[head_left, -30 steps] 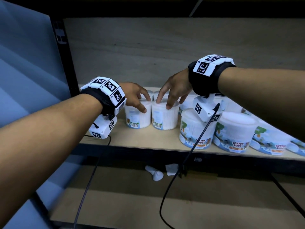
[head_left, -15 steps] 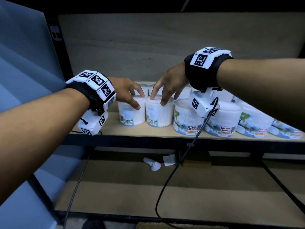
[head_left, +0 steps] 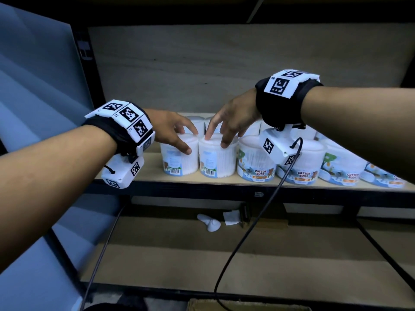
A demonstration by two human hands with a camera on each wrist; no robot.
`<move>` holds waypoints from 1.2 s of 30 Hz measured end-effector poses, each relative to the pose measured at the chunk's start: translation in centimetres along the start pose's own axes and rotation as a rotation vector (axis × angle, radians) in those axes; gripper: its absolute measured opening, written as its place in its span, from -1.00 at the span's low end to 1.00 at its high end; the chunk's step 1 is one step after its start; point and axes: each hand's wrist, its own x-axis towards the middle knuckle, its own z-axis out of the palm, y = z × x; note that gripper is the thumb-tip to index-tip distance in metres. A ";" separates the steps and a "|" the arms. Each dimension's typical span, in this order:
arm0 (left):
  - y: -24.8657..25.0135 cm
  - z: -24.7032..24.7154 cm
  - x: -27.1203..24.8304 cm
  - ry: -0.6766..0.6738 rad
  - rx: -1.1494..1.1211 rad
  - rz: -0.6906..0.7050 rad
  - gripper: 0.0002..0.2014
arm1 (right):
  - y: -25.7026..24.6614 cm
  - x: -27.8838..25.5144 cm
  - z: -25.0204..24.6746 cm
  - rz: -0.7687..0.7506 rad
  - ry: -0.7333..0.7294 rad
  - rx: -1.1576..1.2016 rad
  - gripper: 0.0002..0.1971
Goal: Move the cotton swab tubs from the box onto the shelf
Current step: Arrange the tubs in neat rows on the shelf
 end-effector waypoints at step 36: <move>0.7 -0.3 0.9 -0.037 0.010 -0.110 -0.38 | 1.1 1.3 0.8 -0.098 -0.108 0.047 -0.33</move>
